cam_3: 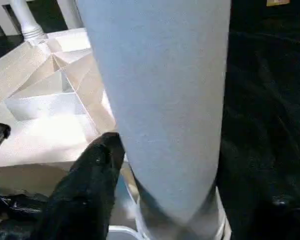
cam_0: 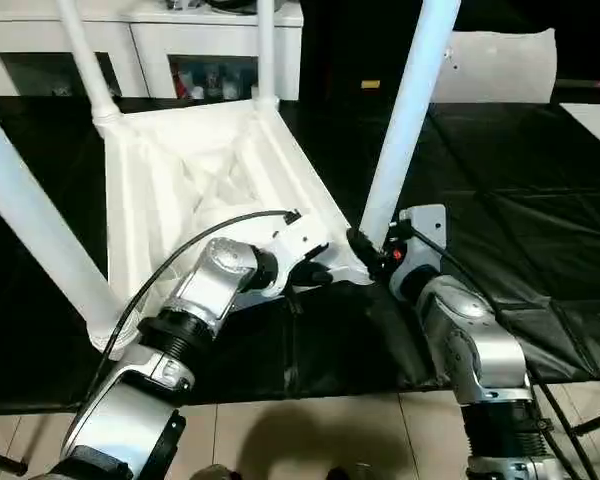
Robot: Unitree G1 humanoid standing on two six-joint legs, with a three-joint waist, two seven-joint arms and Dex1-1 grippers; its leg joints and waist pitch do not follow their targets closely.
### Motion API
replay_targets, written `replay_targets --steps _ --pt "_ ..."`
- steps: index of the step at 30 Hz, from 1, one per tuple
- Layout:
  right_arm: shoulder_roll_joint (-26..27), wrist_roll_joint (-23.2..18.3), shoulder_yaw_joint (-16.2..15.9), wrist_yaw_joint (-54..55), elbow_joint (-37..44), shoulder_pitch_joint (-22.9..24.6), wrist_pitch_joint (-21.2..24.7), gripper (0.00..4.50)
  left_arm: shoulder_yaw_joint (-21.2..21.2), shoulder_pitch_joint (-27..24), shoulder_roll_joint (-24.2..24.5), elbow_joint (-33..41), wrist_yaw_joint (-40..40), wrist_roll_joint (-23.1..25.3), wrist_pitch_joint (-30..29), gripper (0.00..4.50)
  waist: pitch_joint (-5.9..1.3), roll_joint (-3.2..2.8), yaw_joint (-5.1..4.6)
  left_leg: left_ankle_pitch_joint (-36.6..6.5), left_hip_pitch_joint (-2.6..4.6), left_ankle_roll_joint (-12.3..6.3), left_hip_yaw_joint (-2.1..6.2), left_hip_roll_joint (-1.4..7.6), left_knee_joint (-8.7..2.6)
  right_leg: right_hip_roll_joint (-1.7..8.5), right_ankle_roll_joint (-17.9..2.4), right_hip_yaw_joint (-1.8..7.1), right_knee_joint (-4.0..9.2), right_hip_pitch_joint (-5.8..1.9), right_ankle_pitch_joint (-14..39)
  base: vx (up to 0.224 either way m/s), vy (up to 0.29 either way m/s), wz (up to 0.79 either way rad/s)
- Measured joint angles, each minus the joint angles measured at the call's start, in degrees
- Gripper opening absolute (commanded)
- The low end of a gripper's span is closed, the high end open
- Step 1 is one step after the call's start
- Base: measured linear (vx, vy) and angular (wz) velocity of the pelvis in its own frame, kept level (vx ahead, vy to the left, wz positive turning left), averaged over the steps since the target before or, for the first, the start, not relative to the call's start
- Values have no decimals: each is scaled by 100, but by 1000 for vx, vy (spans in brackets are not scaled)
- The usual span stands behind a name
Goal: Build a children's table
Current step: Rotate leg to tighten
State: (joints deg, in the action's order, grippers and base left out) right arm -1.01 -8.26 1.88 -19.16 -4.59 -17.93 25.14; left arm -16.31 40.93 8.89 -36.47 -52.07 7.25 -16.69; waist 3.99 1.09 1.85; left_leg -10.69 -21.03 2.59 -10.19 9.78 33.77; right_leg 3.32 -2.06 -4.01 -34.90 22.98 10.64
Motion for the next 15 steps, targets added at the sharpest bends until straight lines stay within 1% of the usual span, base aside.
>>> replay_targets --steps 2,4,6,7,8,9,10,11,12,15 --pt "-138 -23 -61 -220 51 72 -81 331 -37 -10 57 0 -89 -8 144 0 2 -1 4 0 -9 0 0 0 -1 0 0 0 2 8 0 0 0 0" --pt "-383 -112 -142 -574 181 205 -109 356 -62 -47 164 5 -294 -50 330 0 3 0 9 -1 -13 -3 0 0 -5 0 1 -1 11 9 1 0 0 0" --pt "-498 -168 -181 -821 218 247 -147 370 -99 -57 253 5 -429 -81 466 0 5 -1 2 -1 -14 -4 0 0 -6 -1 0 -1 11 11 0 0 0 0" --pt "-693 -259 -204 -1105 227 279 -173 370 -132 -92 367 5 -626 -86 687 0 8 3 1 -1 -14 -3 0 1 -7 -1 0 -1 11 12 0 0 0 0" --pt "-845 -328 -271 -1366 252 314 -192 383 -150 -125 452 5 -785 -109 848 0 11 6 8 0 -15 -3 0 2 -8 -2 1 -3 11 12 1 0 0 0" --pt "-976 -358 -321 -1619 298 369 -213 395 -152 -160 527 7 -922 -139 972 0 12 8 17 0 -16 -3 0 4 -9 -2 2 -6 11 12 2 0 0 0" --pt "-1098 -384 -358 -1793 320 396 -223 395 -156 -175 584 12 -1035 -141 1055 0 13 9 22 0 -16 -2 0 4 -8 -2 2 -6 11 12 2 0 0 0" --pt "-1163 -417 -384 -1960 327 401 -232 414 -159 -186 646 12 -1152 -154 1131 0 15 5 30 0 -17 -2 0 4 -7 -2 2 -6 11 12 1 0 0 0" --pt "-1404 -479 -453 -2275 332 401 -285 425 -170 -208 760 12 -1373 -200 1256 0 19 -2 42 0 -19 -2 0 2 -5 -1 0 -5 12 11 1 0 0 0" --pt "-1755 -573 -559 -2923 335 395 -377 425 -214 -222 923 -9 -1809 -302 1425 0 22 2 109 0 -22 -2 0 3 1 0 0 -5 12 10 0 0 0 0"
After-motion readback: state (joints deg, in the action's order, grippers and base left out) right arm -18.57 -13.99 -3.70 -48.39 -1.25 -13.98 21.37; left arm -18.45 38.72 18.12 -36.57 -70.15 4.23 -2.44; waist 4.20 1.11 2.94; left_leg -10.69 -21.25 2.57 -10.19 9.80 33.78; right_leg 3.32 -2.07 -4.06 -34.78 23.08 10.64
